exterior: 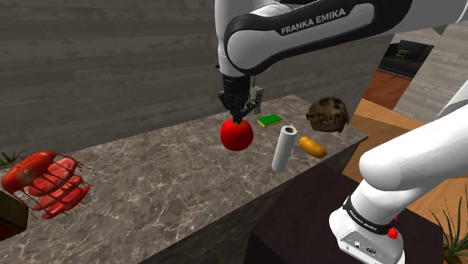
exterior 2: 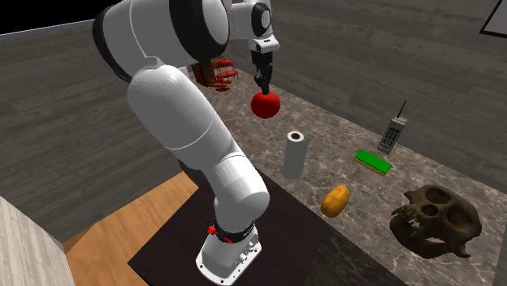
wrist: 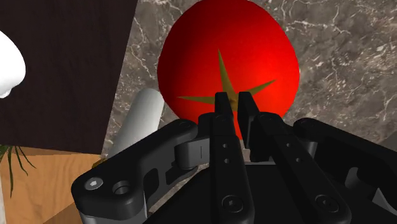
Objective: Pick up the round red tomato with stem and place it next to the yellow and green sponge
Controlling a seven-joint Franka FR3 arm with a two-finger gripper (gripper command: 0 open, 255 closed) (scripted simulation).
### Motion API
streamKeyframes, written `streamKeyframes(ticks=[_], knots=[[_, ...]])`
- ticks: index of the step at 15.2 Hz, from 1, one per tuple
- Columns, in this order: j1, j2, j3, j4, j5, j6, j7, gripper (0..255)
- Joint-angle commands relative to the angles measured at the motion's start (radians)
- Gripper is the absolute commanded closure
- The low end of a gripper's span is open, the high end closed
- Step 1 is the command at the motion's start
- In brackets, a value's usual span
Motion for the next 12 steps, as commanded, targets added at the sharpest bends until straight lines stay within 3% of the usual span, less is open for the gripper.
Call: streamKeyframes(ticks=[1,12], knots=[[-0.032,0.039,-0.011,0.022,-0.033,0.011,-0.024,255],[-0.185,0.318,-0.055,0.215,-0.254,0.039,-0.103,255]])
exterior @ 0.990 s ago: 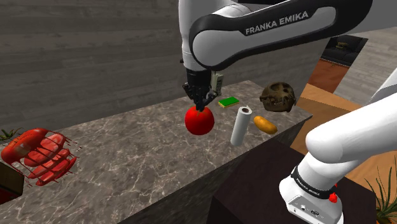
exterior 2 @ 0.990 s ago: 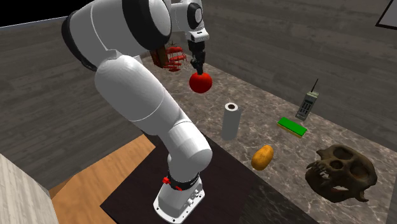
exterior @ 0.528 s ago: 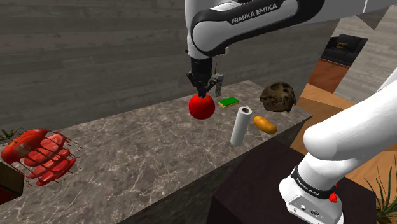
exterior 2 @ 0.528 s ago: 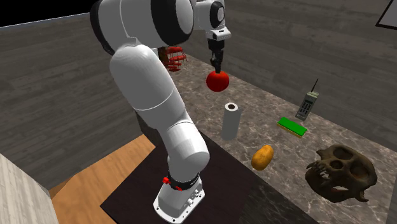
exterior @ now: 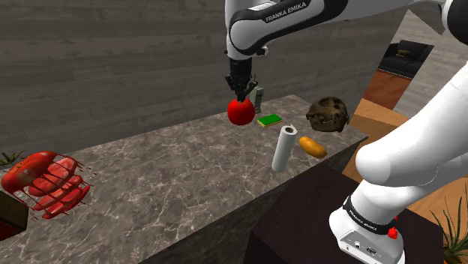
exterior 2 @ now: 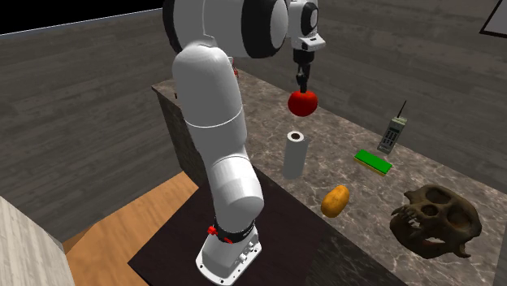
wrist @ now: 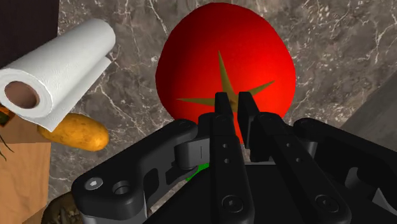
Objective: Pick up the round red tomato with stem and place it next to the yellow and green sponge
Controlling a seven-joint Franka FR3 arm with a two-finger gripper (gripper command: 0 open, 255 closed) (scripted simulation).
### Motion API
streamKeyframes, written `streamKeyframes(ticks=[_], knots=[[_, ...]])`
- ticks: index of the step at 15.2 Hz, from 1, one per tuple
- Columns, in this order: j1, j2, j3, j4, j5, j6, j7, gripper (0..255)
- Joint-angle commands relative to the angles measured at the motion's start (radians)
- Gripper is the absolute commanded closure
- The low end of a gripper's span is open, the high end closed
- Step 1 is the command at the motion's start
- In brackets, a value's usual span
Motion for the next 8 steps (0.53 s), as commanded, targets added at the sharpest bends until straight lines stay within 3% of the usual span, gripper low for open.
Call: streamKeyframes(ticks=[1,8], knots=[[-0.022,0.064,-0.009,0.056,-0.05,-0.007,-0.011,255],[-0.044,0.287,-0.054,0.272,-0.204,-0.054,-0.038,255]])
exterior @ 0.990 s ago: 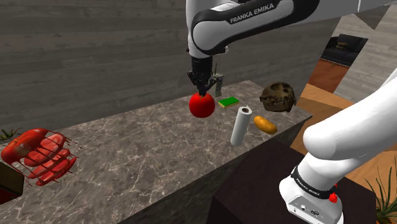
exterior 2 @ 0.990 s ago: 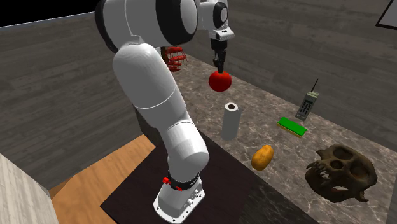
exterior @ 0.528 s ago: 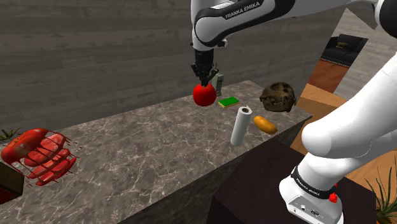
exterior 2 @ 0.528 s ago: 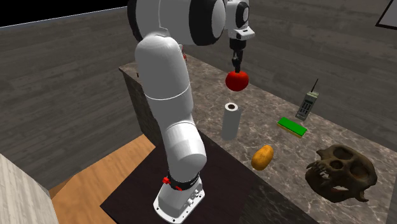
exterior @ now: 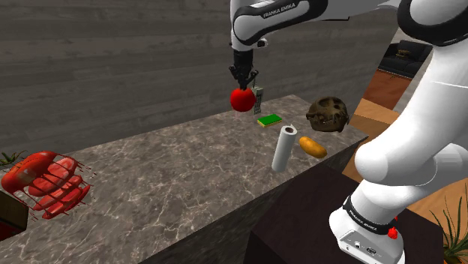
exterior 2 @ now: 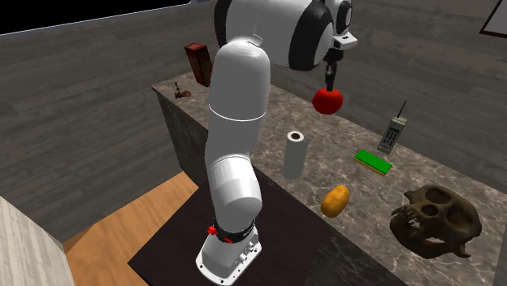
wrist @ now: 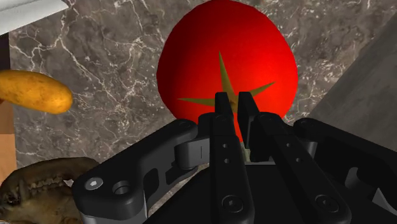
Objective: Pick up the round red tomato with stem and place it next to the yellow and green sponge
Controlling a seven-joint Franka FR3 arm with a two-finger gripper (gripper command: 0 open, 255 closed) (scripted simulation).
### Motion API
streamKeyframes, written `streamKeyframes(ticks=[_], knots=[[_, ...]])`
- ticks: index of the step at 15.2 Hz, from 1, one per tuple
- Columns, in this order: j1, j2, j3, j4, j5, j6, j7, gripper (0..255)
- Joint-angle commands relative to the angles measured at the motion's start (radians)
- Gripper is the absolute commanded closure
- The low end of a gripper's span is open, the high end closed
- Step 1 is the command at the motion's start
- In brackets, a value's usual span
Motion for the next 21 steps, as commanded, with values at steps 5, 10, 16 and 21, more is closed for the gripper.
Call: streamKeyframes(ticks=[5,10,16,21], knots=[[0.023,0.203,-0.051,0.238,-0.118,-0.071,-0.038,255],[0.042,0.3,-0.08,0.332,-0.166,-0.077,-0.056,255],[0.039,0.317,-0.089,0.275,-0.182,-0.008,-0.036,255],[0.039,0.337,-0.098,0.235,-0.2,0.046,-0.018,255]])
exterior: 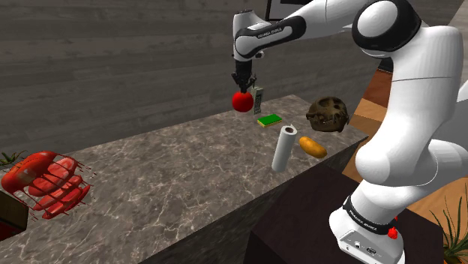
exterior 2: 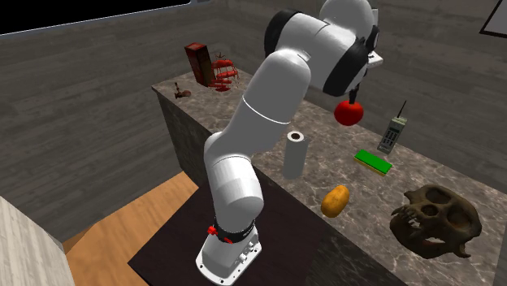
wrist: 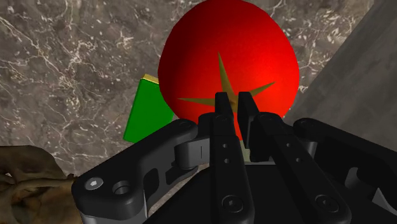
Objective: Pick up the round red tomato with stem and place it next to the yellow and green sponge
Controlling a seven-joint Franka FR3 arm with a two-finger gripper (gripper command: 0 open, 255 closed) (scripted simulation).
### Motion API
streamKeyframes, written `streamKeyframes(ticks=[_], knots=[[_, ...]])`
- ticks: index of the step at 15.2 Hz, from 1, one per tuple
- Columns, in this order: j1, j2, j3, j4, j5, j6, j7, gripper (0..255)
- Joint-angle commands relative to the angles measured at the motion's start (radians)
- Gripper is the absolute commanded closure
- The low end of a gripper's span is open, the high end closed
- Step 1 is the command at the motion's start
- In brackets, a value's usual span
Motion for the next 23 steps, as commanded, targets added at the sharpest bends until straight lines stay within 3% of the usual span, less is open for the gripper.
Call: streamKeyframes(ticks=[1,17,23], knots=[[0.001,0.009,-0.004,-0.016,-0.009,0.024,0.009,255],[0.023,0.105,-0.05,-0.096,-0.087,0.18,0.075,255],[0.023,0.105,-0.05,-0.096,-0.087,0.18,0.075,255]])
